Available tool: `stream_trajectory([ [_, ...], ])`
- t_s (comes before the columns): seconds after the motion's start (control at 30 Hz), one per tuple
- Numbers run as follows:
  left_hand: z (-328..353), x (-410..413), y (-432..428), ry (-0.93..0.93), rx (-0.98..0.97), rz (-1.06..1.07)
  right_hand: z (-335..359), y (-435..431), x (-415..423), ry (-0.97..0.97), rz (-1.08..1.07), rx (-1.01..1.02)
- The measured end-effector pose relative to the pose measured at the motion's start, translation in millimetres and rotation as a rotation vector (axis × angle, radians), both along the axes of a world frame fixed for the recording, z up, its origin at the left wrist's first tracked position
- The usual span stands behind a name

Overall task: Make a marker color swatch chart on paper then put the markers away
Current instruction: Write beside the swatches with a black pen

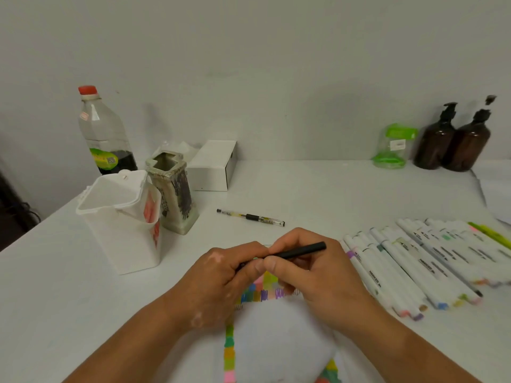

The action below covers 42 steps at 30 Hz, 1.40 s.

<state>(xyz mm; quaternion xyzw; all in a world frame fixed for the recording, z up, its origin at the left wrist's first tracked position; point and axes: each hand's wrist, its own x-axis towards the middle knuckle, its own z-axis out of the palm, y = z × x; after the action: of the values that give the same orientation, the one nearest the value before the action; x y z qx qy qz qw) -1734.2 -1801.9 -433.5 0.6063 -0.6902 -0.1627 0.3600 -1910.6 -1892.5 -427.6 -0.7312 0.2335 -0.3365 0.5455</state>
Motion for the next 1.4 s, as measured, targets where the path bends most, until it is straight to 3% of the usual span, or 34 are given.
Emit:
stream_trajectory([
  [0.13,0.1,6.8,1.1,0.014,0.06,0.019,1.8,0.1,1.4,-0.039,-0.058,0.004],
  [0.23,-2.9,23.6,1.8,0.004,0.11,0.137,5.3,-3.9,-0.5,-0.16,-0.164,0.18],
  [0.37,-9.8,37.9,1.4,-0.157,0.181,0.248,7.3,-0.6,-3.5,-0.172,-0.011,0.371],
  [0.53,-11.8,41.0,0.1,-0.203,0.215,0.236,-2.7,12.8,6.2,0.153,-0.027,0.105],
  [0.8,-8.4,42.0,2.9,-0.22,0.236,0.19,-13.3,22.9,12.4,0.351,-0.004,0.05],
  [1.4,-6.5,40.1,2.2,-0.232,0.264,0.202,-13.8,23.3,11.3,0.384,0.011,0.01],
])
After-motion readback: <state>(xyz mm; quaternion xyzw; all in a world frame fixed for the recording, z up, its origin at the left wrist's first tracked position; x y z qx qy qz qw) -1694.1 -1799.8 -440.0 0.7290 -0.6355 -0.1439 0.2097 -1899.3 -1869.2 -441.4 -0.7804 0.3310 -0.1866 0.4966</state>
